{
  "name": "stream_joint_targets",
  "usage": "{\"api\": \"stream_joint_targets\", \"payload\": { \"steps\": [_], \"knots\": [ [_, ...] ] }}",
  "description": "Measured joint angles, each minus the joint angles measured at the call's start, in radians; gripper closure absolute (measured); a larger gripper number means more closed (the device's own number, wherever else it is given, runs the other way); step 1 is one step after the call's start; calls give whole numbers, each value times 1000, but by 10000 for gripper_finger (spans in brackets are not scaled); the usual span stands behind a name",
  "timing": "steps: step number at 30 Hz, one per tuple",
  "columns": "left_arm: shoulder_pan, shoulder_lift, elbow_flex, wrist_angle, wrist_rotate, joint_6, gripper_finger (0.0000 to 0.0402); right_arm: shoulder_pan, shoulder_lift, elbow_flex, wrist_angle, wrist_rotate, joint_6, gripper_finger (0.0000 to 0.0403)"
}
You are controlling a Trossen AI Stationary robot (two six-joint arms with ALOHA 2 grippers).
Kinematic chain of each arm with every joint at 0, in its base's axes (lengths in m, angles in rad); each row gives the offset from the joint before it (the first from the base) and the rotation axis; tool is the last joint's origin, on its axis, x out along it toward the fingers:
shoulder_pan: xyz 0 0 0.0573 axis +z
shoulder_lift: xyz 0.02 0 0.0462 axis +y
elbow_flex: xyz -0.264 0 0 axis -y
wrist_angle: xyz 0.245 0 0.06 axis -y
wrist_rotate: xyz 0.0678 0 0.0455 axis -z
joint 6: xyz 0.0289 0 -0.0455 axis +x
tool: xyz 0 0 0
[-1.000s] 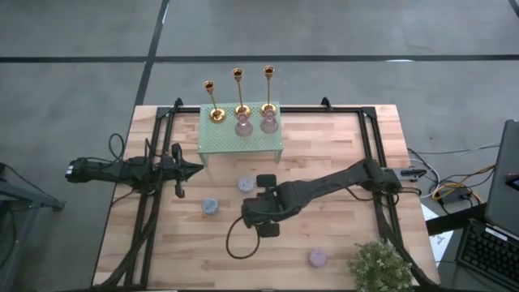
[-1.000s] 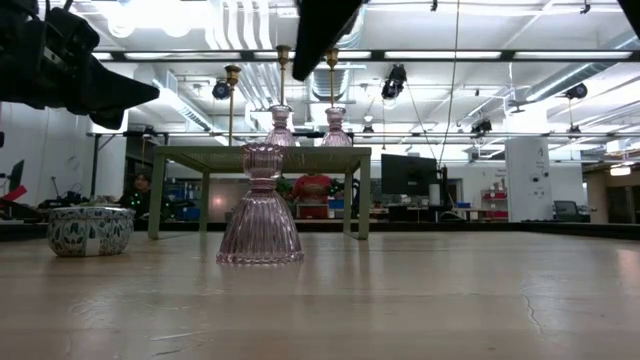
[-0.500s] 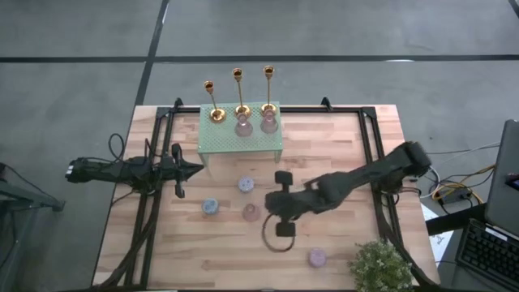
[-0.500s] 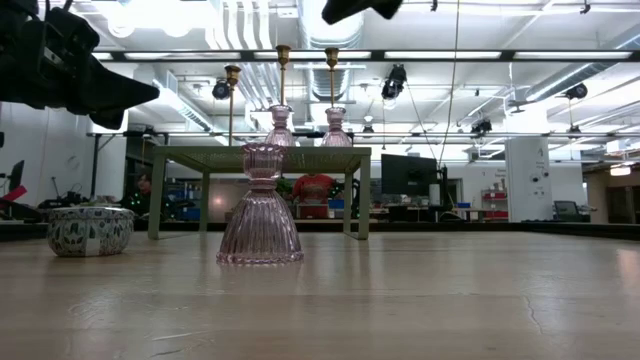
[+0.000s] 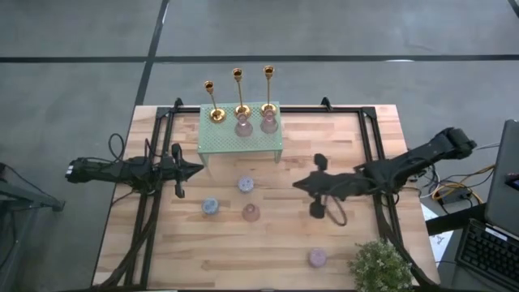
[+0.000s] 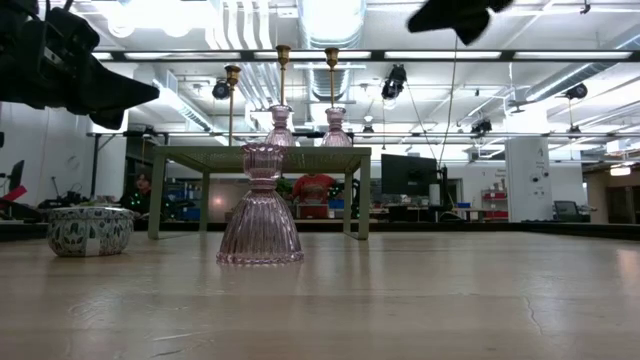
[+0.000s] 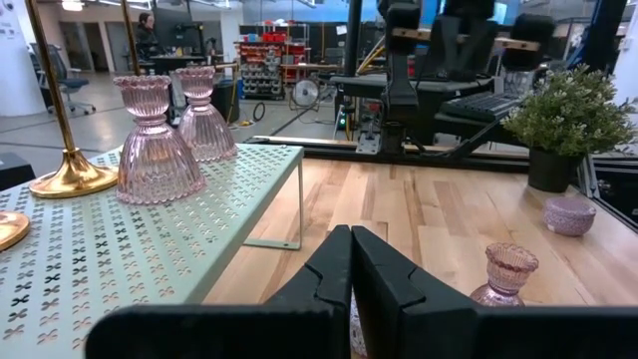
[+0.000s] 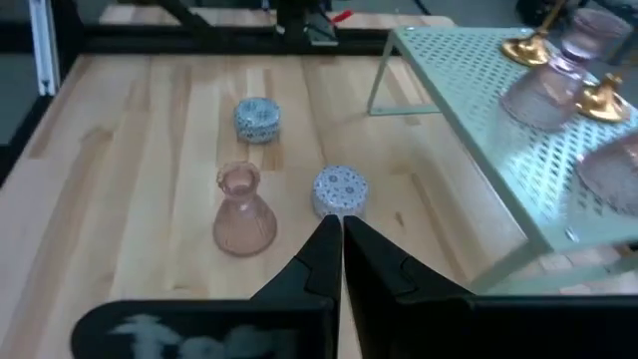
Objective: Pick & Place candle stick holders
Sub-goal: Put the pink glass candle holder on the shelf
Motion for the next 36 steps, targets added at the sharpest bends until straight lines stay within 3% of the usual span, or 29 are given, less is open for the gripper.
{"api": "stream_joint_targets", "payload": {
  "steps": [5, 9, 17, 36],
  "knots": [
    [0, 0, 0, 0, 0, 0, 390, 0, -157, -171, 148, 4, -13, 394],
    [0, 0, 0, 0, 0, 0, 390, 0, -278, -265, 171, 4, -86, 394],
    [0, 0, 0, 0, 0, 0, 390, -9, -478, -439, 257, 3, -22, 394],
    [0, 0, 0, 0, 0, 0, 390, -23, -737, -803, 461, 21, 37, 394]
  ]
}}
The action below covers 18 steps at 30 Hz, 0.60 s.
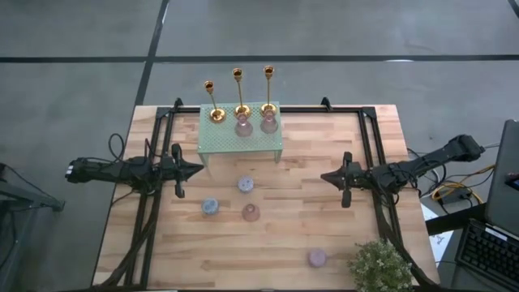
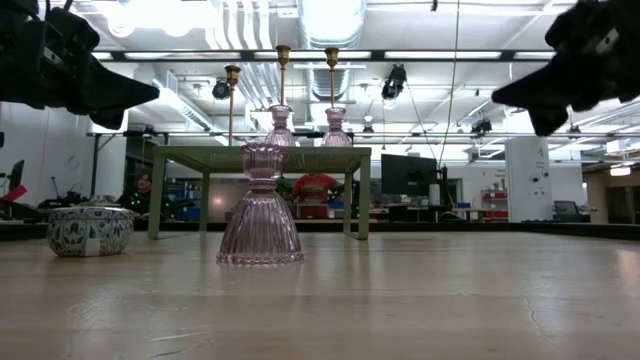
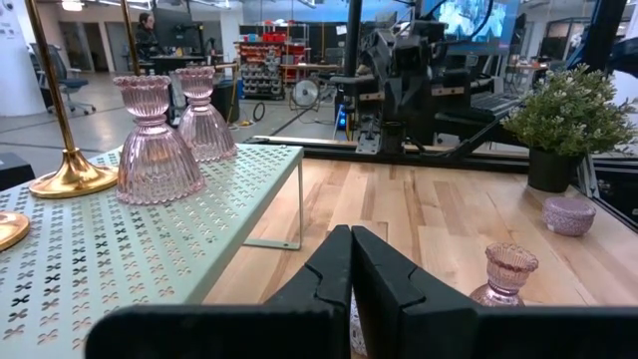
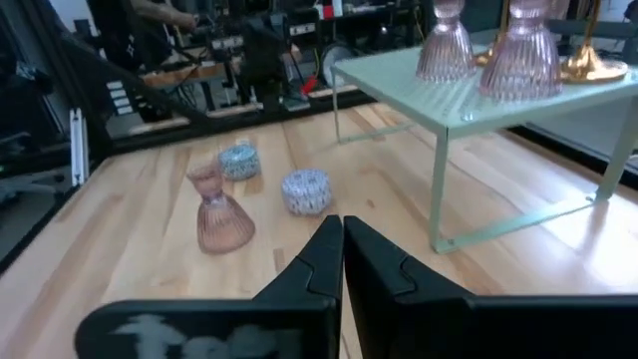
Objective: Pick & Place candle stick holders
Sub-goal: Put the pink glass candle holder on the shelf
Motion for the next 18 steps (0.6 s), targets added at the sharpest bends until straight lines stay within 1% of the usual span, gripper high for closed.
{"api": "stream_joint_targets", "payload": {
  "steps": [5, 9, 18],
  "knots": [
    [0, 0, 0, 0, 0, 0, 390, 0, -50, -73, 6, -1, 10, 394],
    [0, 0, 0, 0, 0, 0, 390, -15, -69, -84, -61, 5, 62, 394],
    [0, 0, 0, 0, 0, 0, 390, -22, -69, -84, -64, 5, -28, 394]
  ]
}}
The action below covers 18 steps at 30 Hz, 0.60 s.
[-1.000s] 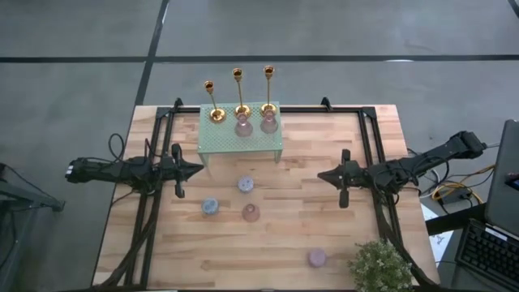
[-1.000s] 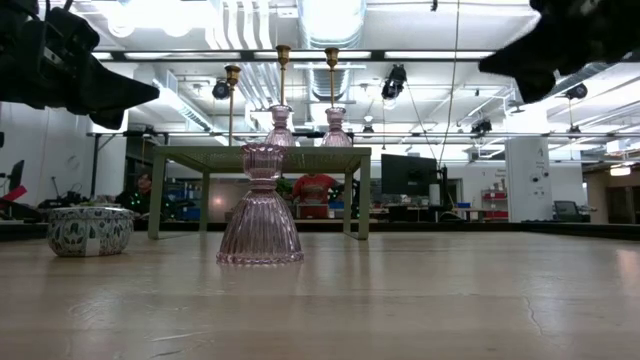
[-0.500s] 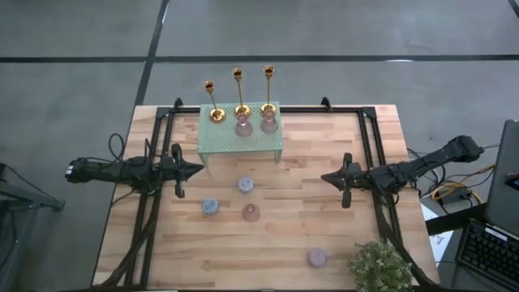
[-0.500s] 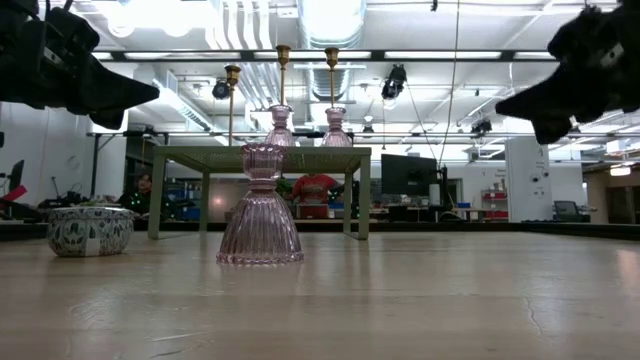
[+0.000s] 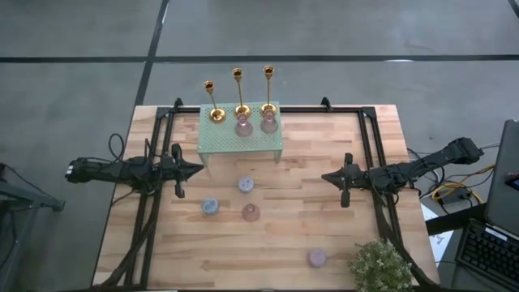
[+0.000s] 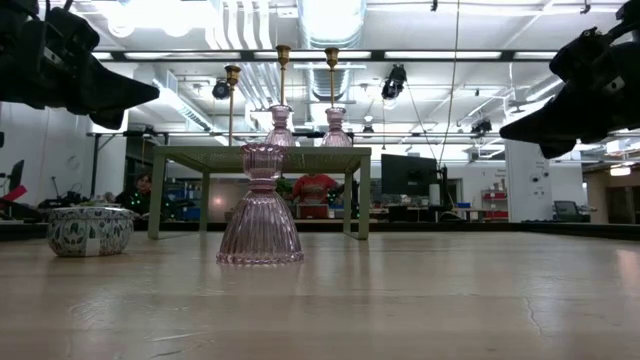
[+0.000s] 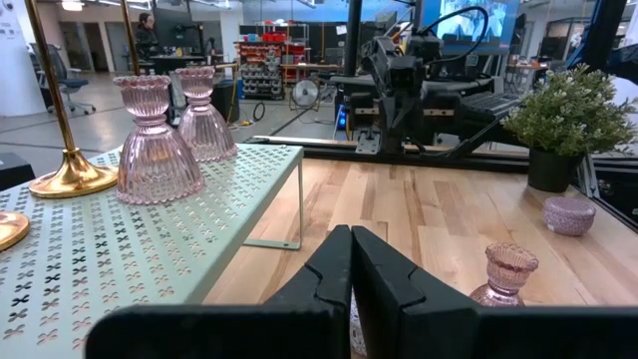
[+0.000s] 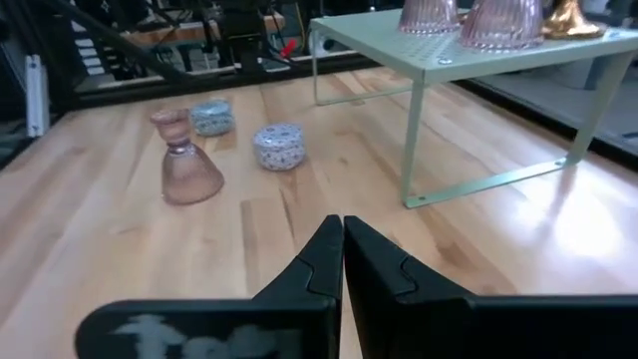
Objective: Pick & Place candle stick holders
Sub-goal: Put the pink glass candle holder on the shelf
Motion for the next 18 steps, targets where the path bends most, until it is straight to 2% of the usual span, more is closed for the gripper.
{"api": "stream_joint_targets", "payload": {
  "steps": [8, 13, 18],
  "knots": [
    [0, 0, 0, 0, 0, 0, 390, -34, 1, 1, -33, -14, -4, 394],
    [0, 0, 0, 0, 0, 0, 390, -34, 2, 1, -53, -88, -8, 394],
    [0, 0, 0, 0, 0, 0, 390, -34, 2, 1, -53, -98, -10, 394]
  ]
}}
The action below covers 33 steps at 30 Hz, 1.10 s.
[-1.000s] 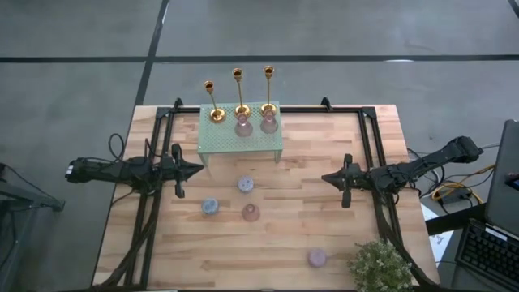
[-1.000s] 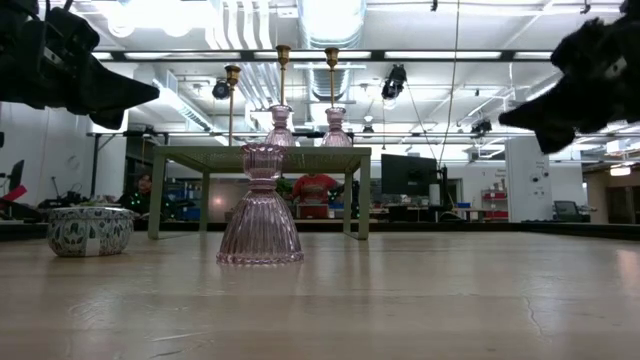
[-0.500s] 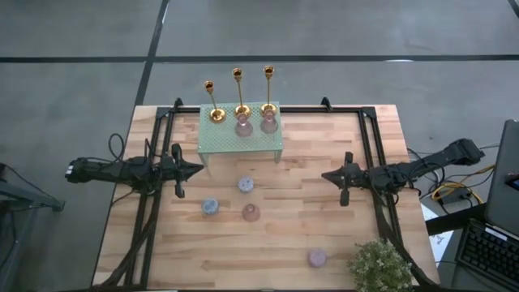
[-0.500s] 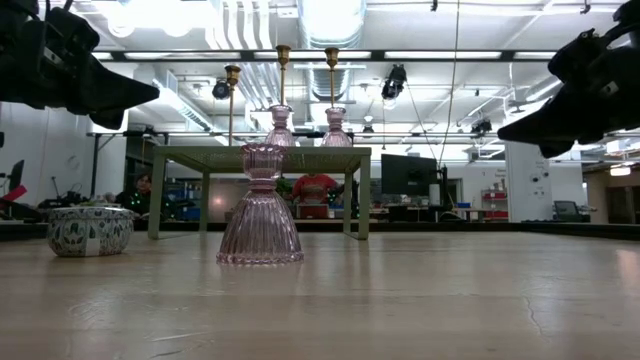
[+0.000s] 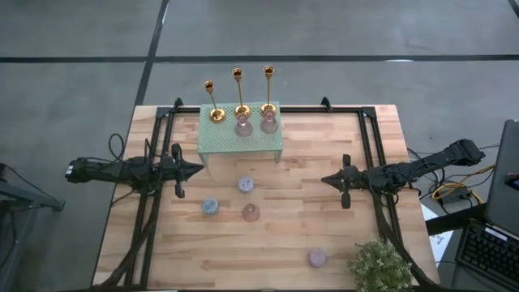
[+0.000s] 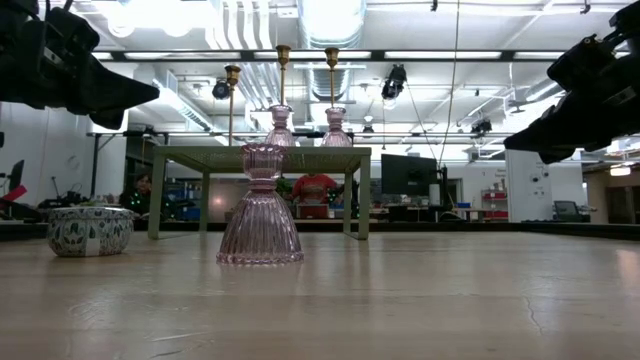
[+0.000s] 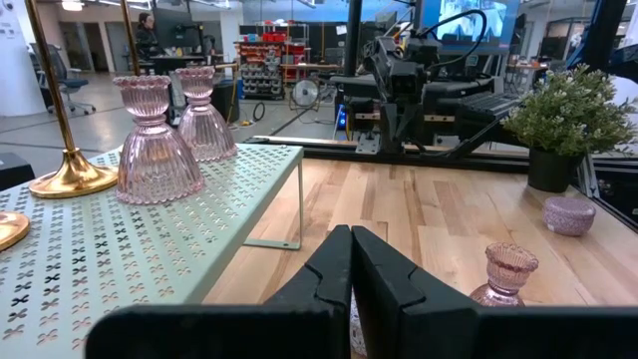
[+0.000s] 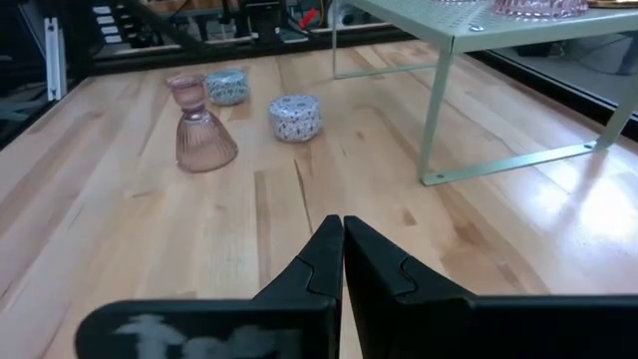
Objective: Pick & Place candle stick holders
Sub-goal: Put the pink glass candle holder on the shelf
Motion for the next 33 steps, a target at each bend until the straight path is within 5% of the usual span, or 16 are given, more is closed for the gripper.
{"api": "stream_joint_targets", "payload": {
  "steps": [17, 21, 27, 33],
  "knots": [
    [0, 0, -1, 19, -1, 30, 390, 0, 0, 0, 0, 0, -2, 394],
    [0, 1, -1, 116, 31, -213, 390, 0, 0, 0, 0, 0, -2, 394],
    [0, 2, -1, 377, -154, -222, 390, 0, -1, 0, 0, 1, -2, 394],
    [1, 46, -4, 677, -112, -390, 390, 0, -1, 0, 1, 1, -2, 394]
  ]
}}
